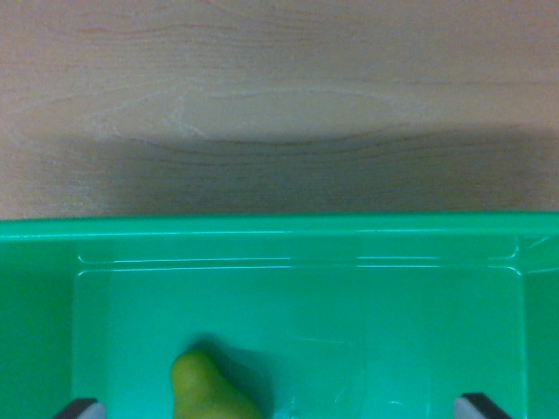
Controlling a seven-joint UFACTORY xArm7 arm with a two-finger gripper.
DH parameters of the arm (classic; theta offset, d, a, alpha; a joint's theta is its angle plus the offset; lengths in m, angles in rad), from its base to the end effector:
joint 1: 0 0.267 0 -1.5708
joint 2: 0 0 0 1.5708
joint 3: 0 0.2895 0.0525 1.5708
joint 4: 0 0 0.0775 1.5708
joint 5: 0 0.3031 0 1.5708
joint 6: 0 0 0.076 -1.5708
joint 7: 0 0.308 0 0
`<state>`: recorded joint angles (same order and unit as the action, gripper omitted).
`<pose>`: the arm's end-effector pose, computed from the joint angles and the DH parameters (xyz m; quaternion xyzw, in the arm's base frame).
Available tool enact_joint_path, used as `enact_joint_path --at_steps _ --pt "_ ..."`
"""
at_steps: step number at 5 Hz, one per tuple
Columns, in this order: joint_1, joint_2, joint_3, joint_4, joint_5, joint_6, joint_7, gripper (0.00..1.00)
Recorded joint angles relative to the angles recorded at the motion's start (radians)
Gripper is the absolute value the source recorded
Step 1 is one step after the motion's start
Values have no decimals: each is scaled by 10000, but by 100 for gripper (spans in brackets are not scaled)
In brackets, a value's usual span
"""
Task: Pick fruit
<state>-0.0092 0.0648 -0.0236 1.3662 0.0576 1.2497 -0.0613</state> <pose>0.4761 -0.0002 0.2433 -0.9993 -0.0059 -0.0271 0.0255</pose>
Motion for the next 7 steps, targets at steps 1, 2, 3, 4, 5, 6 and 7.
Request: enact_joint_path --at_steps 1,2,3,4,5,6,7 --pt "63 102 47 -391 -23 -431 -243 0" --pt "133 215 99 -828 -48 -913 -514 0" --pt "133 215 99 -828 -48 -913 -514 0" --pt "199 322 148 -1240 -72 -1368 -770 0" --pt "199 322 148 -1240 -72 -1368 -770 0" --pt "268 433 198 -1666 -97 -1837 -1034 0" --pt "268 433 198 -1666 -97 -1837 -1034 0"
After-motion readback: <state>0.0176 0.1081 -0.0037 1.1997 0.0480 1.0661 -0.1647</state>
